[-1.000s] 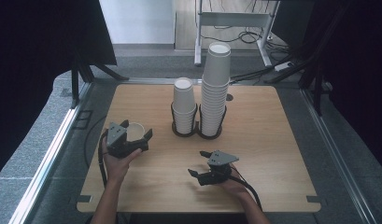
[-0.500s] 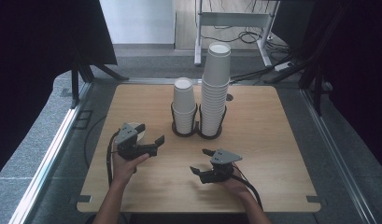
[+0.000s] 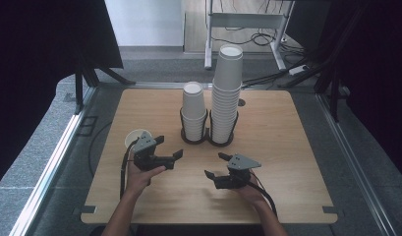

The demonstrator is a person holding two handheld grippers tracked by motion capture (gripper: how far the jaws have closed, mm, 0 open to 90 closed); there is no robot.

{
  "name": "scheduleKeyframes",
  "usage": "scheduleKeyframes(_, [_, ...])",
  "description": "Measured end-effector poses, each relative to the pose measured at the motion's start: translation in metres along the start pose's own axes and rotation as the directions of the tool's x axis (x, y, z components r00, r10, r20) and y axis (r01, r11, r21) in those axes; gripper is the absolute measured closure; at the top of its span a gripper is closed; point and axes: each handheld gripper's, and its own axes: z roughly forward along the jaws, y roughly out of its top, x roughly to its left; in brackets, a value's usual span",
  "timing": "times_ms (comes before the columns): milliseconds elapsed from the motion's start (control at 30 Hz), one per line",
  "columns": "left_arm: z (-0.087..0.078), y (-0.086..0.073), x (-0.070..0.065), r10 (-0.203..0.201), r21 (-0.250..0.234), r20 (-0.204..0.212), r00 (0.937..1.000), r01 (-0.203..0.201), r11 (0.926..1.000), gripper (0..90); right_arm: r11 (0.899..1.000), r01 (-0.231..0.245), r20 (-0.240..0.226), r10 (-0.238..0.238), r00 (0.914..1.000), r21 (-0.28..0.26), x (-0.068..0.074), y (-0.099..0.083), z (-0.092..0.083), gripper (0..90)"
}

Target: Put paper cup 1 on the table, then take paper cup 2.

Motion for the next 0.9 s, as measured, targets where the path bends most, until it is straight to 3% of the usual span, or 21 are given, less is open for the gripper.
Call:
scheduleKeyframes(167, [0.008,0.001,-0.004,-0.005,0.014,0.035,0.9994,0.004,0.9999,8.0,0.999,-0.024,0.051,0.025,0.9984,-0.028,-0.010,0.004,-0.008,17.6])
scheduleKeyframes(433, [0.024,0.006,-0.013,0.019,0.049,0.056,0.9983,-0.022,0.9986,9.1,0.998,-0.045,0.079,0.048,0.9957,-0.045,-0.025,0.010,-0.017,17.7])
scheduleKeyframes(667, [0.028,0.016,-0.016,0.036,0.042,0.077,0.9964,-0.039,0.9984,9.3,0.992,-0.087,0.100,0.096,0.9903,-0.093,-0.043,0.022,-0.029,16.9])
scheduleKeyframes(900, [0.034,0.029,-0.020,0.029,0.035,0.118,0.9925,-0.034,0.9988,9.4,0.988,-0.117,0.126,0.130,0.9835,-0.100,-0.064,0.039,-0.036,13.9])
